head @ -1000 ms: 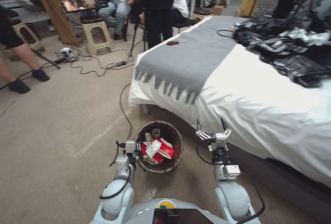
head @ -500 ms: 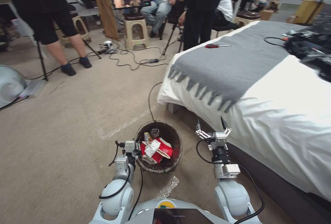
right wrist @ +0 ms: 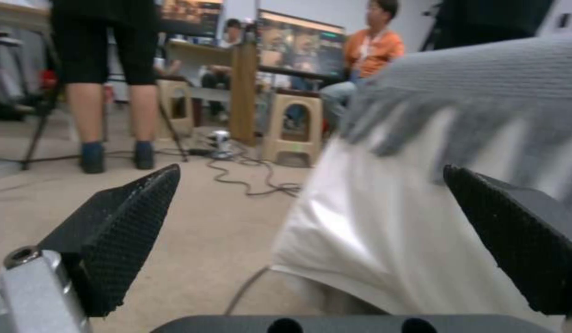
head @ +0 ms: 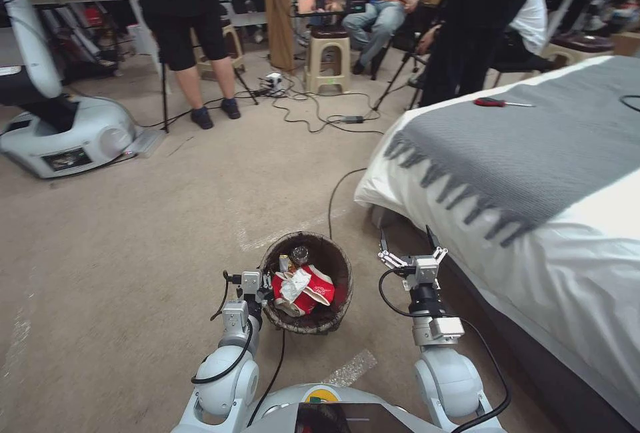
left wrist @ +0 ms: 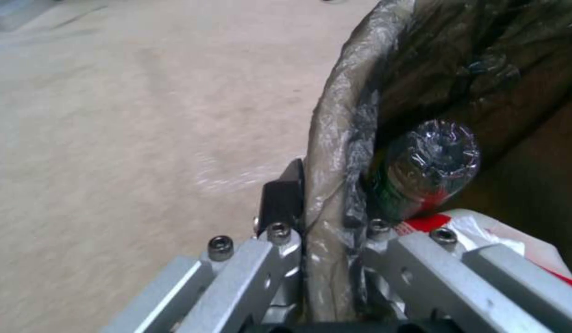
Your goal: Pick up the trash bin, then pick up the garbage from the floor and place it into the trash bin.
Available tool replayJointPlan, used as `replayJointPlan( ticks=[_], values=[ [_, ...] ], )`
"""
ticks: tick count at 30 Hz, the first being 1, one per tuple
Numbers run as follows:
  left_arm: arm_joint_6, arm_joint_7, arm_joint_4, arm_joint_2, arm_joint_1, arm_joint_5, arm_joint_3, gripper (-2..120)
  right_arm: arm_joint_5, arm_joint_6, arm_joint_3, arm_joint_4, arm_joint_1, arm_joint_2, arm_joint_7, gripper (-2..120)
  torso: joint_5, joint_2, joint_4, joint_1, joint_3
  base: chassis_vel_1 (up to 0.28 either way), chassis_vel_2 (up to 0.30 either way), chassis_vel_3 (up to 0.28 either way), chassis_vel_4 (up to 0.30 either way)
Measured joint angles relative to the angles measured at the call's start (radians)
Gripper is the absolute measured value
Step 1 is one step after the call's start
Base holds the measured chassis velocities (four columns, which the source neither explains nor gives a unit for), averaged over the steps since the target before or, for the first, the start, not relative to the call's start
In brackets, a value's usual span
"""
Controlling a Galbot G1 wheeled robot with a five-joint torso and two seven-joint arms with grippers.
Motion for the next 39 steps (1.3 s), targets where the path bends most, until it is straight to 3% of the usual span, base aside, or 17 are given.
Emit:
replayJointPlan(
  ticks=[33,37,39],
  values=[
    [-0.021,0.003,0.007,0.001,-0.005,-0.018,0.010,5,-0.003,0.004,-0.003,-0.001,-0.002,0.000,-0.008,100,0.0000,0.000,0.0001,0.000,0.000,0.116,0.112,0.113,0.110],
    [0.002,-0.004,-0.004,0.002,-0.005,-0.068,0.017,5,-0.003,0.004,-0.003,0.000,-0.002,0.000,-0.009,100,-0.0001,0.000,-0.0004,0.000,0.000,0.000,0.000,0.000,0.000],
    [0.057,-0.016,-0.025,0.006,-0.003,-0.130,0.021,5,-0.003,0.004,-0.003,0.001,-0.001,0.001,-0.010,100,0.0000,0.000,-0.0003,0.000,0.000,0.000,0.000,0.000,0.000]
  ],
)
